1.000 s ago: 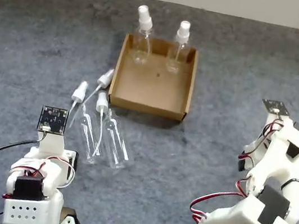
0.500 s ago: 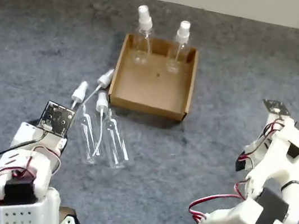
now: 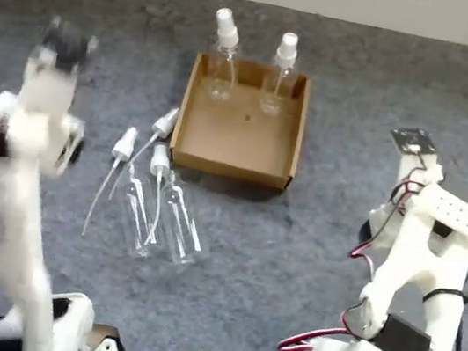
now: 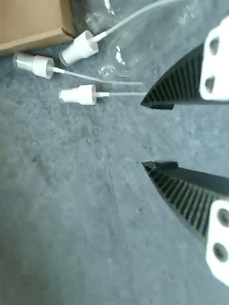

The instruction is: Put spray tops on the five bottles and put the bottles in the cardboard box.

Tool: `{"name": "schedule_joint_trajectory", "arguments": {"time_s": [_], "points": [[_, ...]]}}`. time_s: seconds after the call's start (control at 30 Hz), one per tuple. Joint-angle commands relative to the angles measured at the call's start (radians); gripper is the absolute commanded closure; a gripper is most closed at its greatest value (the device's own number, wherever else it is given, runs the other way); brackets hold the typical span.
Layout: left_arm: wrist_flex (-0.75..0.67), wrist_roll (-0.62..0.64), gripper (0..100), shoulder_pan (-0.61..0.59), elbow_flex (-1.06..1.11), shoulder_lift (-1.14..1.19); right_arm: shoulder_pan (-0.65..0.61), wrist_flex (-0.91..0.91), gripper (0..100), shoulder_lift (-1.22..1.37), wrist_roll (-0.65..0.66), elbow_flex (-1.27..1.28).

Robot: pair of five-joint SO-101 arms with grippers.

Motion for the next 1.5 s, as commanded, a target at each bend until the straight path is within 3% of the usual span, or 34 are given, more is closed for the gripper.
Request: {"name": "schedule_joint_trajectory", "arguments": {"time_s": [0.0,0.37,0.73,0.97,1.07,1.3,1.47], "points": [[0.011,0.061,84,0.077,-0.297,0.389,-0.051,0.012,99.5,-0.07,-0.02,-0.042],[0.012,0.155,79,0.136,-0.754,1.024,-0.099,0.012,99.5,-0.068,-0.032,-0.042],[0.017,0.15,81,0.133,-0.825,1.225,-0.101,0.012,99.5,-0.064,-0.032,-0.042],[0.017,0.149,93,0.136,-0.828,1.314,-0.101,0.012,99.5,-0.07,-0.032,-0.042],[0.017,0.155,100,0.122,-0.843,1.282,-0.101,0.012,99.5,-0.071,-0.035,-0.045],[0.181,0.157,100,0.102,-0.992,0.989,-0.171,0.11,99.5,-0.099,-0.049,-0.093],[0.285,0.242,100,0.13,-1.095,0.723,-0.343,0.108,99.5,-0.275,-0.227,-0.124]]}}
